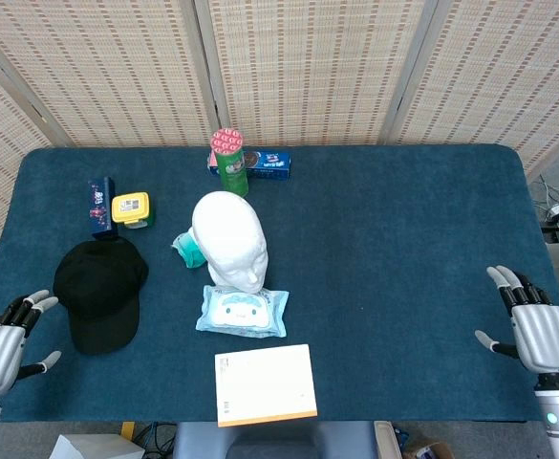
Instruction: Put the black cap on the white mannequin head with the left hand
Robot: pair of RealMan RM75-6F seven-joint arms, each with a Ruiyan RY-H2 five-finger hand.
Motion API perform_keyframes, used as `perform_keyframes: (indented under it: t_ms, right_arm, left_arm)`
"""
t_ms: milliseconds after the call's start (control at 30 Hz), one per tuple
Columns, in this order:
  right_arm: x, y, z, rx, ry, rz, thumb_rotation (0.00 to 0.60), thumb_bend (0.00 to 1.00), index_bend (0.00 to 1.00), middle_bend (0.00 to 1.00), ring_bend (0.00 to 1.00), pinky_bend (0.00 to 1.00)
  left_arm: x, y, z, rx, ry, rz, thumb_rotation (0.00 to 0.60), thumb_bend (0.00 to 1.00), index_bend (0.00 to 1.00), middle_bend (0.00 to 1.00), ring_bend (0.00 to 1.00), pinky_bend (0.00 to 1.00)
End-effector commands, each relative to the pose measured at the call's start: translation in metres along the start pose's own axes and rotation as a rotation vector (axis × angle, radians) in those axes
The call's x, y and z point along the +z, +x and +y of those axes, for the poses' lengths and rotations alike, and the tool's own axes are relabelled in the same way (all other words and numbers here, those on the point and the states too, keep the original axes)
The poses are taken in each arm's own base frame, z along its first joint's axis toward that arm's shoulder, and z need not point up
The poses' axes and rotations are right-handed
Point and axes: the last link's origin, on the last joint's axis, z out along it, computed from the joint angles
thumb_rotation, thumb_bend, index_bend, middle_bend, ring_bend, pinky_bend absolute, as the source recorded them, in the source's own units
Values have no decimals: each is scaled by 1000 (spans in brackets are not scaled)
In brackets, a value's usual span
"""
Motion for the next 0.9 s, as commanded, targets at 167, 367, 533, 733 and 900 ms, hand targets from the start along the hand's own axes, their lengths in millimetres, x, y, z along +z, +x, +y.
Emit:
perform_keyframes:
  t_ms: [167,367,533,733,900]
  right_arm:
    - [5,-1,-3,-4,6,-10,600,0,76,140,130,262]
    - [8,-3,-6,-10,13,-26,600,0,76,140,130,262]
    - [6,-1,-7,-8,19,-16,600,0,76,140,130,262]
    - [7,-1,-5,-4,6,-15,600,0,76,140,130,262]
    - [6,0,-5,-1,9,-11,600,0,76,140,130,262]
  left_arm:
    - [-2,1,-3,-7,14,5,600,131,228,157,136,394]
    - [-7,1,-2,-17,10,10,600,131,232,157,139,394]
    - [-11,1,7,-20,-59,41,600,132,279,190,178,407]
    - [-16,-4,20,-42,-164,93,600,93,562,510,354,438]
    - [-18,-11,31,-72,-248,125,600,28,716,715,449,443]
